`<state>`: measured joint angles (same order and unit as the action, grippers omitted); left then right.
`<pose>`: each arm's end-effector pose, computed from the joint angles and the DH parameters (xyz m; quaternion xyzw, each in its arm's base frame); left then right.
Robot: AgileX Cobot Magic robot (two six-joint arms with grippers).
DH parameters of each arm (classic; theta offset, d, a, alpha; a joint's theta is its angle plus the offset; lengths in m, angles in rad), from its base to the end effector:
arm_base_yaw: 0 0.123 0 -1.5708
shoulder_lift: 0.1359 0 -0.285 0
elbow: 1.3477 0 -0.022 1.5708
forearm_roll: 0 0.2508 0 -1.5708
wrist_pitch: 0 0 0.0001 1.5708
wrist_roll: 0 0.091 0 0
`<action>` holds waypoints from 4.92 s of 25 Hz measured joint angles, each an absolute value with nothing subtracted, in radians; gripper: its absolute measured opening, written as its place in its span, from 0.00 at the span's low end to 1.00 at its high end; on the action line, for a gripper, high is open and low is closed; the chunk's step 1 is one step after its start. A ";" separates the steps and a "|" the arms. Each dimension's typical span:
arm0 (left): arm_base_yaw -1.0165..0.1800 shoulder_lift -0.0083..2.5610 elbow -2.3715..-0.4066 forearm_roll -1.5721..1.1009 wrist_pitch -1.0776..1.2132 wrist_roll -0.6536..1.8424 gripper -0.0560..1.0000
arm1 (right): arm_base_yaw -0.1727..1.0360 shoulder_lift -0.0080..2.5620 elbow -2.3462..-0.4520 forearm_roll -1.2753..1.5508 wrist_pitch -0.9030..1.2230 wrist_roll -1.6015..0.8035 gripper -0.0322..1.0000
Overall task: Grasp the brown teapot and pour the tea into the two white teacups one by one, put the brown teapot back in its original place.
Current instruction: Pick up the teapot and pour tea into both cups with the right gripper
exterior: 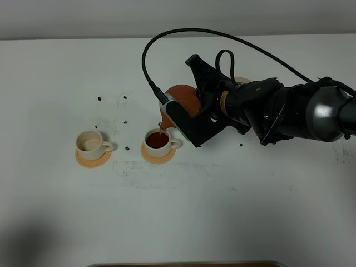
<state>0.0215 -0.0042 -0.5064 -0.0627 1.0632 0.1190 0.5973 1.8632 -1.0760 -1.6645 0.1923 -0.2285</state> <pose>-0.0063 -0.0051 0.2790 0.0429 0.8496 0.0056 0.5256 0.3353 0.2070 0.1812 -0.8386 0.3257 -0.3274 0.2890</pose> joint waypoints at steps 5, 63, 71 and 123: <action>0.021 -0.004 -0.506 -0.063 1.063 0.119 0.46 | 0.597 1.863 -1.076 -1.628 0.187 -0.229 0.14; 0.021 -0.004 -0.506 -0.063 1.063 0.119 0.46 | 0.696 1.732 -0.786 0.000 0.194 -0.270 0.14; 0.021 -0.004 -0.506 -0.063 1.063 0.119 0.46 | 0.696 1.766 -0.786 0.017 0.187 -0.270 0.14; 0.021 -0.004 -0.506 -0.063 1.063 0.119 0.46 | 0.806 2.056 -1.390 -0.986 0.250 -0.307 0.14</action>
